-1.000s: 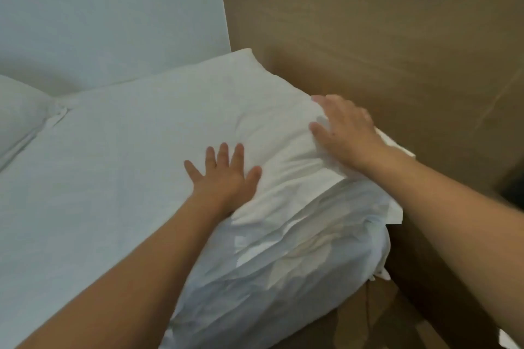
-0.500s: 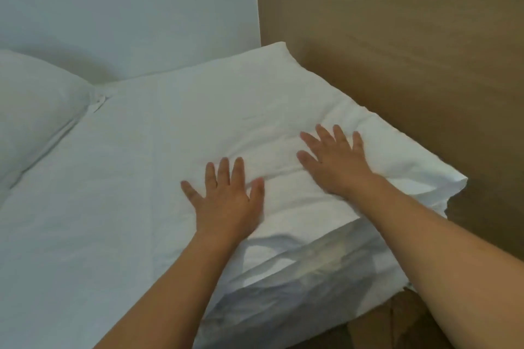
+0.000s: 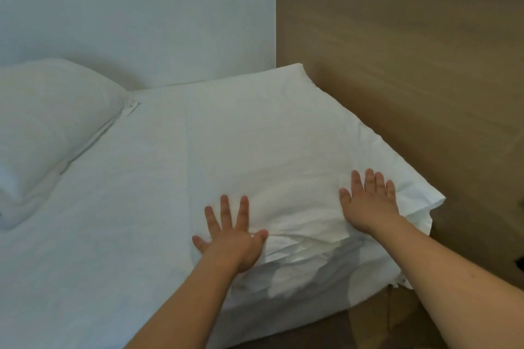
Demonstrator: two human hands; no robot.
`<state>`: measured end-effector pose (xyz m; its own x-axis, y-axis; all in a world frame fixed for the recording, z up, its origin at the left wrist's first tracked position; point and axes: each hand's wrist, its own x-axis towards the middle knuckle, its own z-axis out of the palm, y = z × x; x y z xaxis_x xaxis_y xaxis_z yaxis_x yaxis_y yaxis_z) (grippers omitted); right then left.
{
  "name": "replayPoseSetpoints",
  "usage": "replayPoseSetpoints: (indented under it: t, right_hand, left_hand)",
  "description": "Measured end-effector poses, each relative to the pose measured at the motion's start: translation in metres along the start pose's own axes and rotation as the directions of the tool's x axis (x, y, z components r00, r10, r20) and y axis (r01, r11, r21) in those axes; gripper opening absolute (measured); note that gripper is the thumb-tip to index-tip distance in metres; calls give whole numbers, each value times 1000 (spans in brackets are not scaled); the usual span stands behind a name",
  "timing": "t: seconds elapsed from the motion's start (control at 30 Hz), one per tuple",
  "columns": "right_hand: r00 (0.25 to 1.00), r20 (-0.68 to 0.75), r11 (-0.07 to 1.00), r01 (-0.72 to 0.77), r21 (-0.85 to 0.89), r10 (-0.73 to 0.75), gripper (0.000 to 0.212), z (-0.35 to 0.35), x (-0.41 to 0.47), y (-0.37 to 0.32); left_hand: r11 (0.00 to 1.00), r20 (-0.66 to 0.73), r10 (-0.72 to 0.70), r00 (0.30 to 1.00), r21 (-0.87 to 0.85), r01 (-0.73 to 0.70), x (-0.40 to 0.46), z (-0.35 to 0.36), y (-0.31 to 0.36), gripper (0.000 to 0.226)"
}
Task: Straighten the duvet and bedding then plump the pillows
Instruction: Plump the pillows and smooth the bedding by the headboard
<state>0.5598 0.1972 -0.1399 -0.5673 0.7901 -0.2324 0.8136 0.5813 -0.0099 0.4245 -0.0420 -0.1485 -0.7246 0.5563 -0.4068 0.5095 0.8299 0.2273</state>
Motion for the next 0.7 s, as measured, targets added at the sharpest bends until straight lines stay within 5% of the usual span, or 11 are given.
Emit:
replayPoseSetpoints:
  t: [0.1, 0.23, 0.47, 0.7]
  right_hand:
    - [999, -32, 999, -8, 37, 9, 68, -18, -19, -12]
    - [952, -182, 969, 243, -48, -248, 65, -45, -39, -45]
    - [917, -248, 940, 335, 57, -312, 64, -81, -28, -113]
    - [875, -300, 898, 427, 105, -380, 62, -77, 10, -228]
  left_hand:
    - [999, 62, 15, 998, -30, -13, -10, -14, -12, 71]
    - [999, 139, 51, 989, 7, -53, -18, -58, -21, 69]
    - [976, -316, 188, 930, 166, -141, 3, -132, -36, 54]
    - [968, -455, 250, 855, 89, -236, 70, -163, -125, 49]
